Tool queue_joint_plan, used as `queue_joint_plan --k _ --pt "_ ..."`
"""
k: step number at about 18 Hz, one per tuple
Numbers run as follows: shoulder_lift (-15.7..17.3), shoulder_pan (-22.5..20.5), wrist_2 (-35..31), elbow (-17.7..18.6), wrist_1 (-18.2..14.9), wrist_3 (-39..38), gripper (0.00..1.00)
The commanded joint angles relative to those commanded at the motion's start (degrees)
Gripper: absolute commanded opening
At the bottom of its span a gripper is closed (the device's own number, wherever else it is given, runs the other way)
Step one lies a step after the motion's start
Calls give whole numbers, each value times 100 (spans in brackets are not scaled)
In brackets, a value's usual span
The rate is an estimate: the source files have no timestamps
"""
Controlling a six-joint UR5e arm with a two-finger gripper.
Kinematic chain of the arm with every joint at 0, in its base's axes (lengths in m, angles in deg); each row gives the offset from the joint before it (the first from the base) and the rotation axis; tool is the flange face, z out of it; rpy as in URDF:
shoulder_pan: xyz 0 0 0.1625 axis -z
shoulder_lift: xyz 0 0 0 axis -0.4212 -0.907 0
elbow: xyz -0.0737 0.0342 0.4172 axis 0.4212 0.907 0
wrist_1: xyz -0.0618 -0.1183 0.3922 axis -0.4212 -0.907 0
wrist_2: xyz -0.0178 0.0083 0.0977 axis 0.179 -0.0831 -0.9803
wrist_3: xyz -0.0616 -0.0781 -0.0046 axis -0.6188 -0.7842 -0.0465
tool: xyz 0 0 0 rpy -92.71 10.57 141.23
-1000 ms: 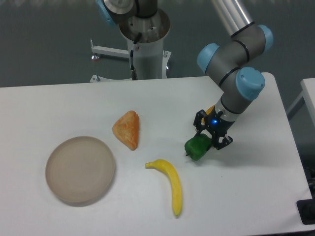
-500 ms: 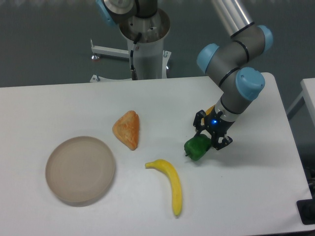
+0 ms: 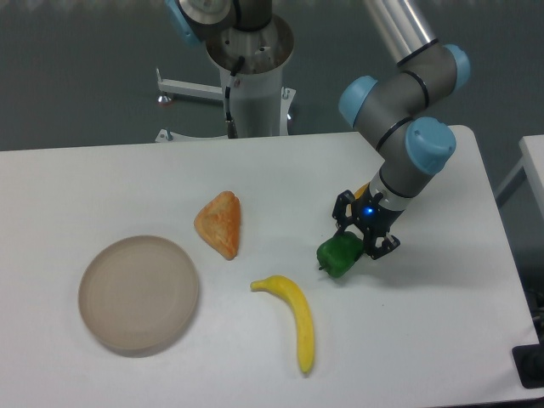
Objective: Place the green pepper on the table
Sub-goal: 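Lower the held green pepper onto the table beside the banana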
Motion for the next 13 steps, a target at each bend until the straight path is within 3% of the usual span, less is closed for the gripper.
queue_joint_plan --k 10,13 --pt "-18 9 0 0 0 -9 38" --pt "-18 9 -9 0 0 0 45"
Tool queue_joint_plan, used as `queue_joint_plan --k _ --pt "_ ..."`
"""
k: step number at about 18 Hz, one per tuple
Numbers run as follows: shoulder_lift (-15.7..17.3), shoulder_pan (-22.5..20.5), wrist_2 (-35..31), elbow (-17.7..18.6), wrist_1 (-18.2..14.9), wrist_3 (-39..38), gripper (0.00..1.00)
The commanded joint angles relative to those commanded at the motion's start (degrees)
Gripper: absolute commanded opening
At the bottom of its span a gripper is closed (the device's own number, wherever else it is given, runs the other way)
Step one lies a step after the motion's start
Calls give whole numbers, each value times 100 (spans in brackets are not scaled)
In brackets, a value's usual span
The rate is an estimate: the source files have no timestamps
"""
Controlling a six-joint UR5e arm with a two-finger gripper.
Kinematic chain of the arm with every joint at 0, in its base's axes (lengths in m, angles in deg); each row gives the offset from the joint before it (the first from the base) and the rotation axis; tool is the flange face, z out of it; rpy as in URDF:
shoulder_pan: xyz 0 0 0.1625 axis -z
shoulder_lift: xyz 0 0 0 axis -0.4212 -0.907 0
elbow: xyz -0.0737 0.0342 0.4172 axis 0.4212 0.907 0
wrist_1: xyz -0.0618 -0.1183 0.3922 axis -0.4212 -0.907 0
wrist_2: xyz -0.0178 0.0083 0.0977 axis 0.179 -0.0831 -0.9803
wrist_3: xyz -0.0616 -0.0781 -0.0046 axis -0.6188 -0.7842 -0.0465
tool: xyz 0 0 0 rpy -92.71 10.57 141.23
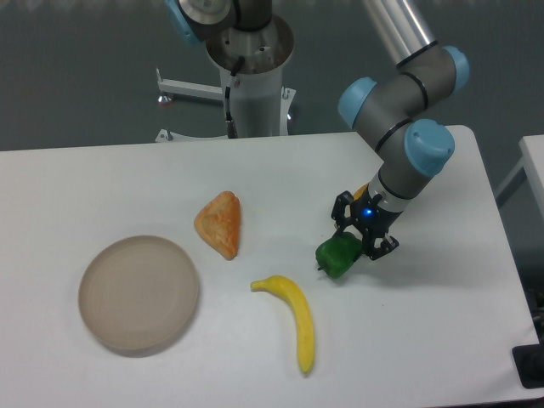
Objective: Place the green pepper on the table
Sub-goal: 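Lower the held green pepper onto the table beside the banana, then open the gripper to release the green pepper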
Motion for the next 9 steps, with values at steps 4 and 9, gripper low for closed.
queue_joint_plan --k 4,9 --pt "0 -9 9 0 0 0 50" --pt "9 -9 0 -17 0 9 70"
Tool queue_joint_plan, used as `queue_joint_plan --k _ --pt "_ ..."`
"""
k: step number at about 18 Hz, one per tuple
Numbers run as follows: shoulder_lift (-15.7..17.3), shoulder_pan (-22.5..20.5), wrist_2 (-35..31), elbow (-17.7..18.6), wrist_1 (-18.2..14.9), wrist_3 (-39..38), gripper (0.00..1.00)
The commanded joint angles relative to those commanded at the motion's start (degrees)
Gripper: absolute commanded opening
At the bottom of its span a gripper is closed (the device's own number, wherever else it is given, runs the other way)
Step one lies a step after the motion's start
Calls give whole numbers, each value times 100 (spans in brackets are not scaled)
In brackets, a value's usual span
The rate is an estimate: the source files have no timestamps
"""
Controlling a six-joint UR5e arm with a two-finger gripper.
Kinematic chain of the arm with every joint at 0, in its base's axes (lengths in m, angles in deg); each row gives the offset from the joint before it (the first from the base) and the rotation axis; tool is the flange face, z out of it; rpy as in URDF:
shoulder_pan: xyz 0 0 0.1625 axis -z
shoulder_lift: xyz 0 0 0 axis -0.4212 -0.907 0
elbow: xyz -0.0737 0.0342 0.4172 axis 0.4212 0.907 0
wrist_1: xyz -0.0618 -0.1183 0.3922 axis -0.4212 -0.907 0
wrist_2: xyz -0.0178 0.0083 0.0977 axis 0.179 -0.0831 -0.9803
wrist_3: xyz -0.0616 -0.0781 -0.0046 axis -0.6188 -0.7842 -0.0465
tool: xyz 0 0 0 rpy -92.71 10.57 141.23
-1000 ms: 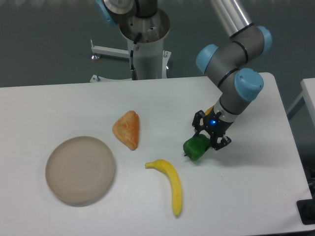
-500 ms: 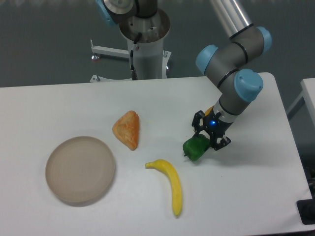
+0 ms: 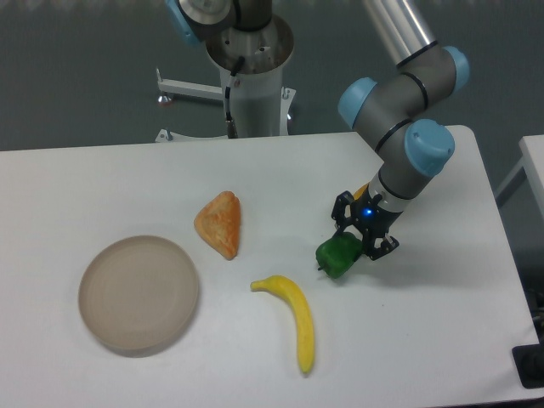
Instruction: Place the green pepper on the table
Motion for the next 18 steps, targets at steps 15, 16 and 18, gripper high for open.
queue_joint_plan --k 15,16,18 --pt "264 -343 -105 -368 -70 52 100" --pt "264 -334 -271 -465 -79 96 100" --pt "272 -334 -701 -615 -70 245 100"
